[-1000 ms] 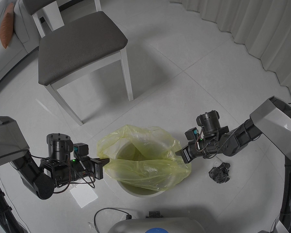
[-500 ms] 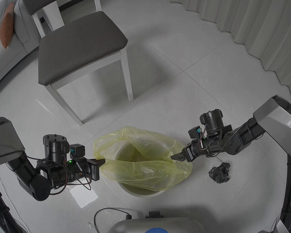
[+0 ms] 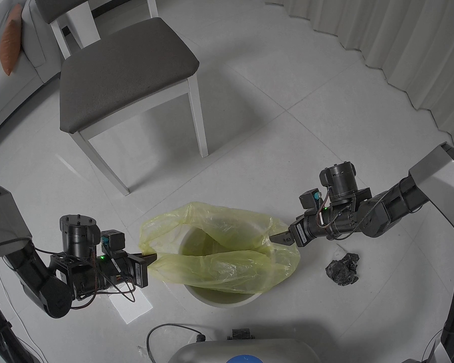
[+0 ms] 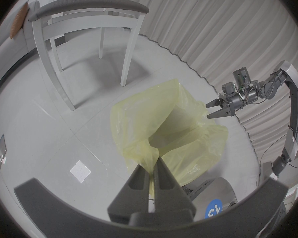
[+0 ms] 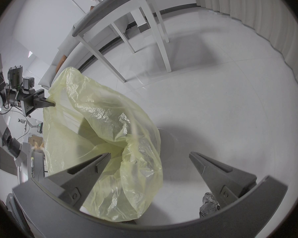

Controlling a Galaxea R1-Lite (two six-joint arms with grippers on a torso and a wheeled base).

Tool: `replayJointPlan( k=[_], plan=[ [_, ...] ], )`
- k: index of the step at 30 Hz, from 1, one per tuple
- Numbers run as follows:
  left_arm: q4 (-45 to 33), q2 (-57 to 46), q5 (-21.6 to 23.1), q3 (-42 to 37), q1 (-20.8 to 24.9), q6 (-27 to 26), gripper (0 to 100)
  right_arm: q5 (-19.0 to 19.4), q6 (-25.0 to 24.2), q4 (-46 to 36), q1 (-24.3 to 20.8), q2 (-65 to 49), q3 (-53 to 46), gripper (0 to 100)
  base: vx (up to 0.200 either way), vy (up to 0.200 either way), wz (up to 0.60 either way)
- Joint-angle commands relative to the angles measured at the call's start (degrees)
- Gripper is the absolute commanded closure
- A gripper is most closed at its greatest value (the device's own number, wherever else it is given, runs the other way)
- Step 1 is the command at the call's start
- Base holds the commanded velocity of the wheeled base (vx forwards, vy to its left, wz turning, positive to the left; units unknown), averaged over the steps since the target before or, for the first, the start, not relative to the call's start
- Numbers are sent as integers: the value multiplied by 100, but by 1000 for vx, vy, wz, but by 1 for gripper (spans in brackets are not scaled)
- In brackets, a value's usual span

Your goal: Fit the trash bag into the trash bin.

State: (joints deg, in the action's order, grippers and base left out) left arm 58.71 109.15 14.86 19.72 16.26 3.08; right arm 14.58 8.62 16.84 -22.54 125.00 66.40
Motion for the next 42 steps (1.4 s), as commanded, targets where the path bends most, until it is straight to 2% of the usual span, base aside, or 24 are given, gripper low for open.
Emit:
replayJointPlan(
  k=[1, 5, 11, 19, 22, 26, 31, 36, 42],
  plan=[
    [0, -43, -62, -118, 0, -54, 100, 1, 8, 22, 22, -275, -242, 0, 0, 0, 0],
    [9, -52, -80, -250, -35, -291, 100, 1, 96, 30, 83, -327, -295, 0, 0, 0, 0],
    [62, -87, -106, -628, 44, -308, 100, 1, 158, 30, 92, -398, -286, 0, 0, 0, 0],
    [422, 9, -282, -997, 580, -168, 100, 1, 166, 30, 136, -573, -488, 0, 0, 0, 0],
    [448, 71, -387, -1023, 597, -177, 100, 1, 166, 30, 162, -653, -567, 0, 0, 0, 0],
    [457, 211, -484, -935, 501, -185, 100, 1, 193, 30, 241, -670, -576, 0, 0, 0, 0],
    [457, 396, -669, -874, 597, -238, 100, 1, 228, 39, 277, -740, -708, 0, 0, 0, 0],
    [554, 994, -897, -267, 571, -247, 100, 1, 298, 48, 259, -732, -708, 0, 0, 0, 0],
    [545, 1301, -897, 260, 545, -212, 100, 1, 298, 57, 259, -697, -664, 0, 0, 0, 0]
  ],
)
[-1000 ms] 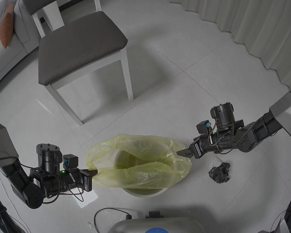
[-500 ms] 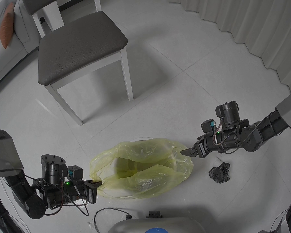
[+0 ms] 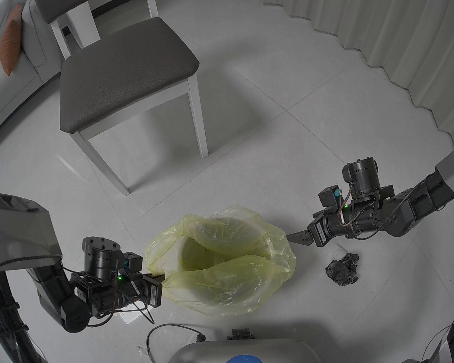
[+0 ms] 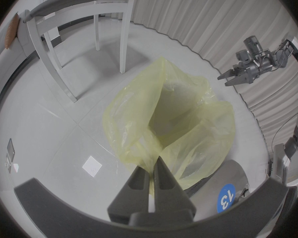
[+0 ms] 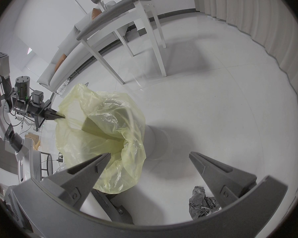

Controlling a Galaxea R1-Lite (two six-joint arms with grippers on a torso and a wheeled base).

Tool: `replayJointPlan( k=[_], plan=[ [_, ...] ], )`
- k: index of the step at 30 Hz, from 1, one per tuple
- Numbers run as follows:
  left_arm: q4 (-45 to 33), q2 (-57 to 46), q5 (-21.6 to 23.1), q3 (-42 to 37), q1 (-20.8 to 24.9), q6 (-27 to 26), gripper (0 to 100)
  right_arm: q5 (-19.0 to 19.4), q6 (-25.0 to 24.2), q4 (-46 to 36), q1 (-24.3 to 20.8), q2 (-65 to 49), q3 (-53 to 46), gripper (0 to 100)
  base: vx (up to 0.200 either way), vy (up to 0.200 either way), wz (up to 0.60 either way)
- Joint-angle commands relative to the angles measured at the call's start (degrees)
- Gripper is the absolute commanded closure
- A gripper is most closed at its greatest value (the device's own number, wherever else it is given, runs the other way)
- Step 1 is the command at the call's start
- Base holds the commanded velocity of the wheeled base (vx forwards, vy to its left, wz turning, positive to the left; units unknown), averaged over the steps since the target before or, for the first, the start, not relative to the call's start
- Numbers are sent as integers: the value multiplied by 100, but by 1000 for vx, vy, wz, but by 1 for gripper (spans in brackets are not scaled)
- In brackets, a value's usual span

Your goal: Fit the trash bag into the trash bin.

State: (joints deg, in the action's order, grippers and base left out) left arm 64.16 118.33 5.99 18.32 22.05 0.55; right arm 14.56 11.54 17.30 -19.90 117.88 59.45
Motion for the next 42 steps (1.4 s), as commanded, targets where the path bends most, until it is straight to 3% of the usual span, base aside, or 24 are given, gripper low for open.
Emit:
replayJointPlan(
  k=[1, 17, 18, 28, 34, 42],
  plan=[
    [-17, 383, -10, 470, -34, 59, 100, 3, 6, 2, -6, 15, 31, 0, 0, 0, 0],
    [246, 225, 61, 5, -193, 103, 100, 3, 76, 10, -50, -20, -39, 0, 0, 0, 0],
    [246, 225, 52, 5, -193, 103, 0, 3, 76, 10, -41, -20, -39, 0, 0, 0, 0],
    [615, -153, 113, -567, -360, 367, 0, 56, 146, 248, -269, -11, 119, 0, 0, 0, 0],
    [932, -267, 131, -804, -500, 358, 0, 65, 252, 239, -577, 428, 515, 0, 0, 0, 0],
    [1169, -249, 131, -1032, -491, 367, 0, 65, 533, 213, -603, 1017, 972, 0, 0, 0, 0]
  ],
)
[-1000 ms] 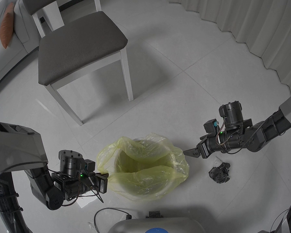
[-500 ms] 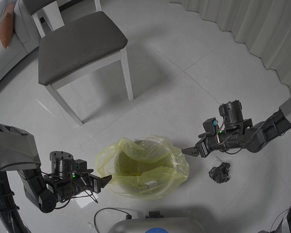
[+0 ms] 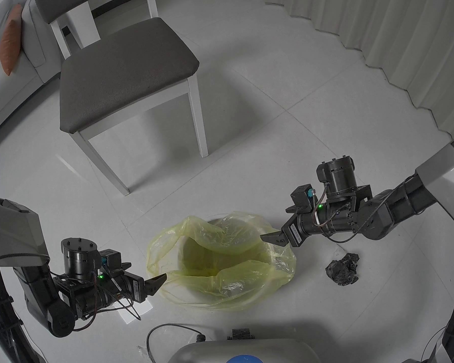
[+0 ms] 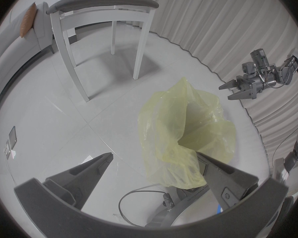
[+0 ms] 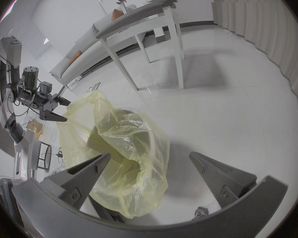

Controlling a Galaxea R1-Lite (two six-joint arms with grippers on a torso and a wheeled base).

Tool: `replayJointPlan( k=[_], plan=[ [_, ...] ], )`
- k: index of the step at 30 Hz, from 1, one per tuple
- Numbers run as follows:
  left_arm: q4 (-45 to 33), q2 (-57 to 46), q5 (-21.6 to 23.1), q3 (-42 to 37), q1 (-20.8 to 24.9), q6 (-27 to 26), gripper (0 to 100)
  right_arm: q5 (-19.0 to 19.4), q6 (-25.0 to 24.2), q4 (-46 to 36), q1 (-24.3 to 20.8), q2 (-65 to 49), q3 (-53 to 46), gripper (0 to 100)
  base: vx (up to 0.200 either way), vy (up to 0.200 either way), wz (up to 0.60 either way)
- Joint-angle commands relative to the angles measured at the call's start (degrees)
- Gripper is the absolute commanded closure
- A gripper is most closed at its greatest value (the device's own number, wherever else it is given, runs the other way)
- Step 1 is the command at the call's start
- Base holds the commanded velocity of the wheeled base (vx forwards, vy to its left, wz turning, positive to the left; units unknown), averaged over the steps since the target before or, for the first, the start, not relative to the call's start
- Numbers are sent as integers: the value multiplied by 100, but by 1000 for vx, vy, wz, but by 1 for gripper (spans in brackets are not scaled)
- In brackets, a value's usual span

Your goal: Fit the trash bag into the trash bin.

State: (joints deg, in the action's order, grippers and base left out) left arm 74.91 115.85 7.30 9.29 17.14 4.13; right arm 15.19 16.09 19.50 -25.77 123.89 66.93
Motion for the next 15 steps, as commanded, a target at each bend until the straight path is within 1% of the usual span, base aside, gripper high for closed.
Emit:
replayJointPlan(
  k=[1, 8, 12, 13, 15],
  plan=[
    [138, 17, -1, -155, -9, 17, 0, 2, 87, -8, -24, 469, 260, 0, 0, 0, 0],
    [384, 193, 43, -235, 26, 44, 0, -7, 131, 27, -68, 724, 444, 0, 0, 0, 0],
    [586, 307, 43, -252, 44, 44, 0, -7, 245, 53, -60, 812, 550, 0, 0, 0, 0],
    [621, 324, 43, -261, 44, 44, 0, -7, 228, 53, -60, 838, 585, 100, 0, 0, 0],
    [656, 342, 52, -305, 44, 44, 0, -7, 210, 53, -60, 838, 655, 100, 0, 0, 0]
  ],
)
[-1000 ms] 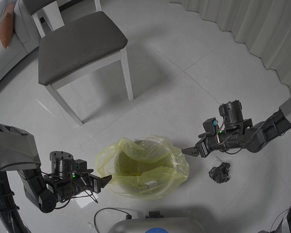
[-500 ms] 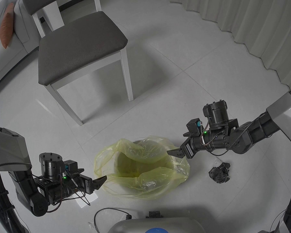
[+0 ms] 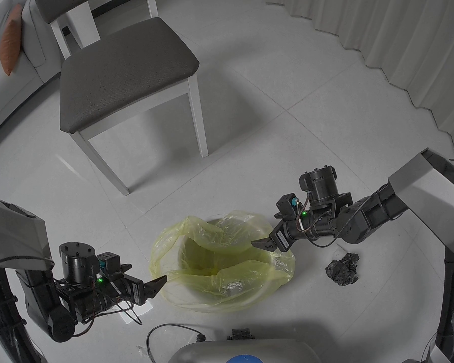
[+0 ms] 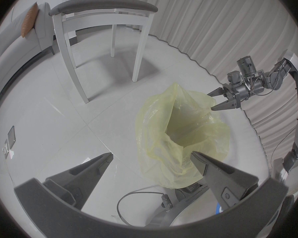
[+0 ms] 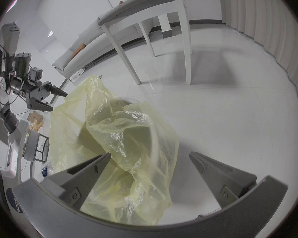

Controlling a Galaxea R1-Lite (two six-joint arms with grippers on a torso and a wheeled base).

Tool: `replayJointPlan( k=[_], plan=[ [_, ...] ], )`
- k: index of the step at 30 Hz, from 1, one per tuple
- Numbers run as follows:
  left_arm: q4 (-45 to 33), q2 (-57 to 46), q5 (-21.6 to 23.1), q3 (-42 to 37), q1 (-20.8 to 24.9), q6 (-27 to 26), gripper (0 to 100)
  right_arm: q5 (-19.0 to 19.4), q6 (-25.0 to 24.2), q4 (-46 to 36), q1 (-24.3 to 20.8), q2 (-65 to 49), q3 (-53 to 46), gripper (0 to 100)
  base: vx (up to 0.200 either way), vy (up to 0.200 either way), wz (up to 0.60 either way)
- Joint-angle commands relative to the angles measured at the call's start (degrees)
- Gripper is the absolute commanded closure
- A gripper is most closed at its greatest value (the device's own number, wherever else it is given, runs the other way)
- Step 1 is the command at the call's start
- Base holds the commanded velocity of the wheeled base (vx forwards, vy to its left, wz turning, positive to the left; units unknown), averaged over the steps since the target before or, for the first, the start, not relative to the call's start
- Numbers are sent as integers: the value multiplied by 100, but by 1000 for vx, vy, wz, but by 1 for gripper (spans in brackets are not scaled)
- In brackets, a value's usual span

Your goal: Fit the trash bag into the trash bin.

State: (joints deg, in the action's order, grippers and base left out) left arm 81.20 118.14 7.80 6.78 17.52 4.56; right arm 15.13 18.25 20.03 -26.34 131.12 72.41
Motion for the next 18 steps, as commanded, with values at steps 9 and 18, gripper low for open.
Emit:
replayJointPlan(
  k=[9, 18],
  plan=[
    [150, 192, -7, -115, 15, 1, 0, -10, -50, 19, 24, 142, 651, 100, 0, 0, 0],
    [449, 341, -7, -203, 6, 10, 0, -10, -164, 63, -2, 449, 1117, 100, 0, 0, 0]
  ],
)
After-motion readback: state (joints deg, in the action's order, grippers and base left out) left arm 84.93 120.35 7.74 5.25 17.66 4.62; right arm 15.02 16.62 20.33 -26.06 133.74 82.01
